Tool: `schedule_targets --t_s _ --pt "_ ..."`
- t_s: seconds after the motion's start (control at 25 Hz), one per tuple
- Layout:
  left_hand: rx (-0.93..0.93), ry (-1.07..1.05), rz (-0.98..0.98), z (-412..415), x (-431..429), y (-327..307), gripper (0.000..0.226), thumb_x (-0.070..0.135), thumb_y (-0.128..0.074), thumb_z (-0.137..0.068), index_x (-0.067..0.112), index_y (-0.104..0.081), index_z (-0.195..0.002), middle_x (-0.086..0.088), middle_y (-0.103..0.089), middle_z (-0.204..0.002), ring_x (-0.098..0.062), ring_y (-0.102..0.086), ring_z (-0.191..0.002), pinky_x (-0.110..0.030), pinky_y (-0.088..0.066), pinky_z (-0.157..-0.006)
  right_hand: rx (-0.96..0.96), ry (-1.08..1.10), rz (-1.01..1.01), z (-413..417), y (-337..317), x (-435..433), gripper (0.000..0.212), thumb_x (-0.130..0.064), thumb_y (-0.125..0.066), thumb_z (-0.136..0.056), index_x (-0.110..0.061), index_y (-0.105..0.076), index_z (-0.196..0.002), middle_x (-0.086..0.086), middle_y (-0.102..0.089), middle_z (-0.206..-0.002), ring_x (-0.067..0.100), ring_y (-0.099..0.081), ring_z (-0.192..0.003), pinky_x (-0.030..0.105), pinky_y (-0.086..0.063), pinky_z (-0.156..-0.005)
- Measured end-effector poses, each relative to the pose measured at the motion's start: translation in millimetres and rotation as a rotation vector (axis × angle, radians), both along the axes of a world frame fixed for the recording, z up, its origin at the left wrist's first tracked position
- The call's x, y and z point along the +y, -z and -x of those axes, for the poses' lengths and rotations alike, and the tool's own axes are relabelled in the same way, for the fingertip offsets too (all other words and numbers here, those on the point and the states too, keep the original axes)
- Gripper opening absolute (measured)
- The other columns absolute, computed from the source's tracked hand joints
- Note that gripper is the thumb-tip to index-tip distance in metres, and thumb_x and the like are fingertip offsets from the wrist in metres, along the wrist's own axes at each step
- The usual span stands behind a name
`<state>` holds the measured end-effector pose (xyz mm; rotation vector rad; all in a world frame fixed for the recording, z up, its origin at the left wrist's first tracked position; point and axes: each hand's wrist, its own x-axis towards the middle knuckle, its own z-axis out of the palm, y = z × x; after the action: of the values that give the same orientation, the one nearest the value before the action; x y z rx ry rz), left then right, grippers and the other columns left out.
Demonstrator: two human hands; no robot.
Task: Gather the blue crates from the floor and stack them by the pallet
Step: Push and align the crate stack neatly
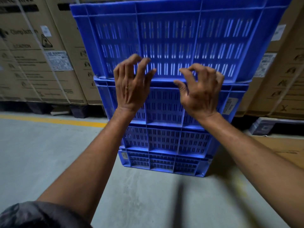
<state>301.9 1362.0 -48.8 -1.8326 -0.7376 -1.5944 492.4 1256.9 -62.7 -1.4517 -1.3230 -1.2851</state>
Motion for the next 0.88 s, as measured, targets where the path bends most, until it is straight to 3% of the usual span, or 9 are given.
schedule_targets --t_s 0.12,0.28,0.36,0.44,0.52,0.6,0.72,0.8,0.88 --pt "-0.194 0.034 0.007 -21.9 -4.9 -78.7 0.037 0.043 -0.061 -0.099 0.018 -0.066 -0.126 -0.001 -0.053 -0.131 -0.021 -0.056 -0.118 -0.037 -0.042 -0.097 0.059 -0.033 -0.063 12.2 -60.0 4.9 0.042 -0.041 -0.059 -0.097 -0.019 -0.063 -0.132 0.003 -0.048 -0.135 0.023 -0.043 -0.118 0.043 -0.037 -0.094" --pt "0.055 -0.065 0.303 -35.0 -1.5 -142.6 0.05 0.056 -0.043 -0.104 0.023 -0.06 -0.137 0.002 -0.058 -0.139 -0.02 -0.049 -0.135 -0.041 -0.029 -0.115 0.039 0.087 0.252 16.9 -129.2 13.5 0.079 -0.052 -0.055 -0.093 -0.014 -0.029 -0.157 0.003 -0.028 -0.162 0.022 -0.026 -0.148 0.042 -0.023 -0.115" --pt "0.179 -0.053 0.425 -29.2 -4.7 -154.9 0.048 0.061 -0.038 -0.103 0.026 -0.066 -0.121 0.004 -0.064 -0.119 -0.022 -0.056 -0.118 -0.038 -0.033 -0.107 0.05 0.131 0.424 10.9 -149.0 11.6 0.084 -0.053 -0.057 -0.091 -0.016 -0.023 -0.158 0.003 -0.032 -0.159 0.023 -0.025 -0.148 0.045 -0.017 -0.117" --pt "0.223 -0.066 0.503 -25.3 -11.4 -160.4 0.047 0.062 -0.039 -0.102 0.026 -0.067 -0.11 0.002 -0.063 -0.102 -0.024 -0.056 -0.102 -0.038 -0.035 -0.1 0.085 0.133 0.516 8.1 -157.5 11.8 0.076 -0.048 -0.064 -0.087 -0.02 -0.034 -0.151 0.003 -0.045 -0.143 0.024 -0.033 -0.136 0.046 -0.017 -0.115" --pt "0.243 -0.068 0.576 -25.0 -16.1 -169.0 0.043 0.06 -0.042 -0.102 0.026 -0.068 -0.109 0.002 -0.062 -0.1 -0.024 -0.055 -0.101 -0.038 -0.035 -0.101 0.156 0.143 0.6 15.7 -167.9 10.6 0.07 -0.043 -0.069 -0.084 -0.022 -0.04 -0.144 0.003 -0.048 -0.135 0.024 -0.036 -0.129 0.046 -0.018 -0.113" --pt "0.279 -0.059 0.681 -25.2 -21.2 -175.9 0.041 0.055 -0.042 -0.104 0.026 -0.067 -0.118 0.003 -0.064 -0.114 -0.025 -0.055 -0.116 -0.04 -0.032 -0.109 0.179 0.173 0.693 24.9 -177.7 1.5 0.073 -0.031 -0.073 -0.082 -0.022 -0.037 -0.145 0.003 -0.045 -0.139 0.025 -0.035 -0.133 0.046 -0.017 -0.114" --pt "0.478 -0.055 0.827 -11.8 -27.4 -183.9 0.049 0.043 -0.037 -0.108 0.022 -0.04 -0.152 -0.002 -0.033 -0.161 -0.029 -0.023 -0.151 -0.048 -0.017 -0.123 0.169 0.089 0.928 23.6 -202.6 -16.8 0.095 -0.013 -0.069 -0.075 -0.02 -0.02 -0.157 0.001 -0.026 -0.159 0.025 -0.022 -0.149 0.047 -0.013 -0.118" --pt "0.651 0.004 0.935 1.9 -29.1 -199.5 0.06 0.037 -0.039 -0.108 0.018 -0.018 -0.161 -0.006 -0.006 -0.169 -0.032 -0.001 -0.155 -0.051 -0.011 -0.124 0.209 0.002 1.152 18.5 -228.8 -26.5 0.103 -0.014 -0.068 -0.079 -0.021 -0.004 -0.16 -0.001 -0.006 -0.167 0.023 -0.007 -0.154 0.047 -0.009 -0.119" --pt "0.768 0.07 1.123 14.6 -32.8 -230.4 0.069 0.034 -0.044 -0.107 0.017 -0.006 -0.162 -0.007 0.005 -0.169 -0.032 0.006 -0.155 -0.051 -0.009 -0.124 0.357 -0.056 1.359 14.4 -262.0 -35.3 0.096 -0.02 -0.064 -0.092 -0.024 0.002 -0.16 -0.005 0.006 -0.168 0.019 0.006 -0.154 0.047 -0.008 -0.122"
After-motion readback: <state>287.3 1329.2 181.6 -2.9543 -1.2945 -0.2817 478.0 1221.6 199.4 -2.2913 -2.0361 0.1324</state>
